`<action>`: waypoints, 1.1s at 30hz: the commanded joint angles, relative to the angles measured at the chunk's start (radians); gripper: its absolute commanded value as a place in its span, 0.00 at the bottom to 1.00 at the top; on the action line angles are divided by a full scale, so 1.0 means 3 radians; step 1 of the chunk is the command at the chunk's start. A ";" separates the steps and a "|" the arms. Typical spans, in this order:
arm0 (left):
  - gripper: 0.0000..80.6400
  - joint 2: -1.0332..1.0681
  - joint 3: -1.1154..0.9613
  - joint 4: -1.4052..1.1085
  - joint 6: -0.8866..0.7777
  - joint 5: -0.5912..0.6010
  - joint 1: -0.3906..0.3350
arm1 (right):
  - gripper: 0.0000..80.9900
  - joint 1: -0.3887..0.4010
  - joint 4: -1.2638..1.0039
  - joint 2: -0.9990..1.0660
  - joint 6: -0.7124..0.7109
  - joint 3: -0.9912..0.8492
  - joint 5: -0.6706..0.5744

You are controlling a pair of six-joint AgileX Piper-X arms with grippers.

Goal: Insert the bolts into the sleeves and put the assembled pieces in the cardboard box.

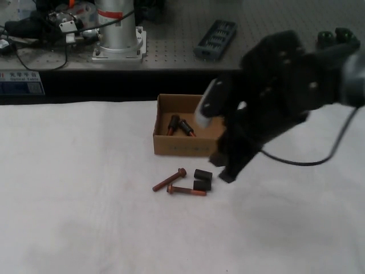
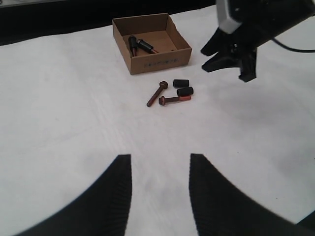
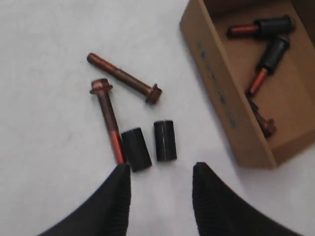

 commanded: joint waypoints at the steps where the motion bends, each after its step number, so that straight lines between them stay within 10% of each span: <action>1: 0.35 -0.0009 -0.0006 -0.0024 0.0056 -0.0017 0.0007 | 0.38 0.0109 -0.0154 0.0246 -0.0083 -0.0181 -0.0043; 33: 0.35 -0.0009 -0.0006 -0.0024 0.0056 -0.0017 0.0007 | 0.28 0.0432 0.0014 0.0775 -0.0505 -0.0486 0.0307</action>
